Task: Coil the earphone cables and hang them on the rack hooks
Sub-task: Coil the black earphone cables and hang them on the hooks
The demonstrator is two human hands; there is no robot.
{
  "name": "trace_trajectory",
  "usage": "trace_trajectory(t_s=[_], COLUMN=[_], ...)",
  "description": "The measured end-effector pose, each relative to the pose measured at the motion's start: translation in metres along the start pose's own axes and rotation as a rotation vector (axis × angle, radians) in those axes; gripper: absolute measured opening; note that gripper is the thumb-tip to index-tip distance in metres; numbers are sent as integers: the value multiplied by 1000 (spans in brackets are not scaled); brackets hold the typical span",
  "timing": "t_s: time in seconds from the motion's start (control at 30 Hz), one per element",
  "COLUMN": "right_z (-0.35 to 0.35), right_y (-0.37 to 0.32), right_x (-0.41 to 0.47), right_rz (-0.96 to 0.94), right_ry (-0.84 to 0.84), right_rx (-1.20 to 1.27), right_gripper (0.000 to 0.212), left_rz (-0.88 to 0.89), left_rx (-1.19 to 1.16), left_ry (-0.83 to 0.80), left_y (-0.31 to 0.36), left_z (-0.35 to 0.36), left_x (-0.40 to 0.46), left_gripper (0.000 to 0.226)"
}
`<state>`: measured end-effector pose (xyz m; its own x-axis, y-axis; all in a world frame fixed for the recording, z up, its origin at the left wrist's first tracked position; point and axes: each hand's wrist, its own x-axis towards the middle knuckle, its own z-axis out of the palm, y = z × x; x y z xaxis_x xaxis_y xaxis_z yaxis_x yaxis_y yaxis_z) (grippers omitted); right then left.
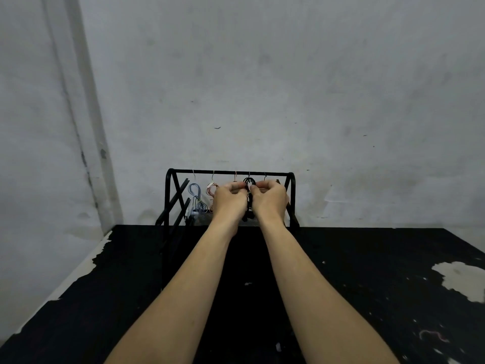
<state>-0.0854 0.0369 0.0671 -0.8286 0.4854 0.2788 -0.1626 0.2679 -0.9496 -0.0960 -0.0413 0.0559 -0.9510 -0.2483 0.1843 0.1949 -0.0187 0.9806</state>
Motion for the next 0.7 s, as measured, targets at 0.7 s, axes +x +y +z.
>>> trace_trajectory(t_s=[0.7], right_z=[-41], right_y=[-19], right_x=[-25], right_rz=[-75], right_ry=[-95], right_rx=[-207], right_gripper=[30], left_rz=[34], left_rx=[182], left_ry=[39], left_y=[24], left_z=[-23], left_x=[-27], left_gripper=[30])
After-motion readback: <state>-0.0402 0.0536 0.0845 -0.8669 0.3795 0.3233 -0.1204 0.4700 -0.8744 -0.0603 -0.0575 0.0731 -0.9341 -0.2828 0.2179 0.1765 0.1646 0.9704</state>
